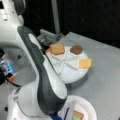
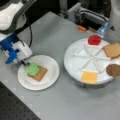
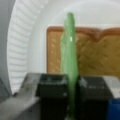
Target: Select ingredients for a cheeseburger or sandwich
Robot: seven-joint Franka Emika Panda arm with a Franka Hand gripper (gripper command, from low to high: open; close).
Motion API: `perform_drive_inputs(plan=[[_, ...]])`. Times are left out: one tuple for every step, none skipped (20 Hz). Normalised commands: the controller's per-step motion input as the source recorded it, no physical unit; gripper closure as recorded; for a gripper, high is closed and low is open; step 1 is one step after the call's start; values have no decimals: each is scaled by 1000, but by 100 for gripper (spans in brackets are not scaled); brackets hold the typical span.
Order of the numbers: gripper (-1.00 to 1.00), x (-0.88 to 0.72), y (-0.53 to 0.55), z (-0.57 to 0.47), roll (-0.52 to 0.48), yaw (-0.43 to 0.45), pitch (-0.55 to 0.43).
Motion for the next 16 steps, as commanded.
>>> perform_drive_inputs(plan=[[100, 116, 48, -66, -173, 144, 43], [100, 111, 58, -64, -174, 145, 47], [100, 100, 68, -58, -175, 147, 49], [100, 90, 74, -51, -178, 146, 48], [100, 77, 83, -41, -179, 145, 45], [100, 62, 99, -26, -174, 147, 41], [100, 50, 109, -11, -175, 146, 39], [100, 43, 115, -2, -177, 145, 37], [100, 37, 124, 11, -178, 145, 34], [100, 29, 132, 23, -182, 146, 33], [100, 21, 131, 31, -185, 147, 31], [100, 11, 136, 38, -188, 146, 31], [100, 4, 137, 41, -188, 145, 32], [100, 0, 136, 43, -189, 144, 32], [100, -6, 136, 46, -193, 144, 32], [100, -10, 136, 47, -193, 144, 32]])
